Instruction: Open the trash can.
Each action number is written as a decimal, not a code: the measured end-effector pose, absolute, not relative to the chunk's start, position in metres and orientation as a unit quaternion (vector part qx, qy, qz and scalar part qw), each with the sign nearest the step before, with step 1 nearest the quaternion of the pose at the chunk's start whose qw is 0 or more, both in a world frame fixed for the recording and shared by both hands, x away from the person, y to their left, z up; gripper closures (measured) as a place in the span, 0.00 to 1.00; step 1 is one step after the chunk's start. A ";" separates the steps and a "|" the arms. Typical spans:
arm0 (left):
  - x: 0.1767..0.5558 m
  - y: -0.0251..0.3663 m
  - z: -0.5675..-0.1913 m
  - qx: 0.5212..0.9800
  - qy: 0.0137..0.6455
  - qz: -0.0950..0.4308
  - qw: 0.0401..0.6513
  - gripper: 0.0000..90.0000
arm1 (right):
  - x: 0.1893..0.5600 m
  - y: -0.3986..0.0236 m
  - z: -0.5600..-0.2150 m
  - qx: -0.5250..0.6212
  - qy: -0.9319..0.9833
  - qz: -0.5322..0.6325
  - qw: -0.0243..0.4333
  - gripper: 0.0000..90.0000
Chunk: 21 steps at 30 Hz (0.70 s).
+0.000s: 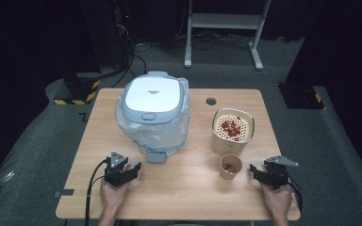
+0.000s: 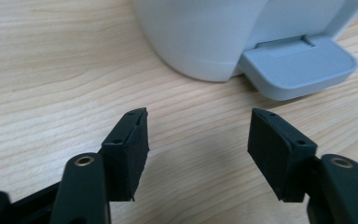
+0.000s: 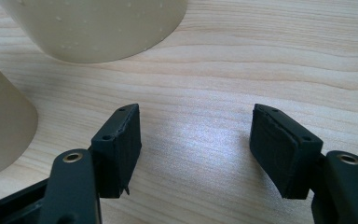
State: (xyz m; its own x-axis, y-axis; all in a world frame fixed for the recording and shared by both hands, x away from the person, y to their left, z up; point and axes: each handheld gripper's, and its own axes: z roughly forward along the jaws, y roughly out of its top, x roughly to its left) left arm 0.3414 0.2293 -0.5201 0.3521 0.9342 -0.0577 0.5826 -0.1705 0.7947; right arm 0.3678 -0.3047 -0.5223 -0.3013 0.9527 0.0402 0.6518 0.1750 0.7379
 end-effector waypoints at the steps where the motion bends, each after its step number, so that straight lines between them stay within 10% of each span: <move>1: 0.341 0.229 -0.518 0.730 0.516 0.231 0.384 0.44 | 0.368 -0.305 -0.522 0.547 0.733 0.336 0.224 0.38; 21: 0.345 0.205 -0.503 0.745 0.464 0.213 0.429 0.59 | 0.368 -0.304 -0.522 0.546 0.734 0.338 0.222 0.38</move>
State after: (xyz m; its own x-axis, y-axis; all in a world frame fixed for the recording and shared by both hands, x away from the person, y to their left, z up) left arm 0.3453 0.2046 -0.5035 0.4782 0.8746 -0.0803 0.5088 -0.2013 0.8370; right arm 0.3676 -0.3044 -0.5223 -0.3059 0.9511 0.0428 0.6514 0.1763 0.7380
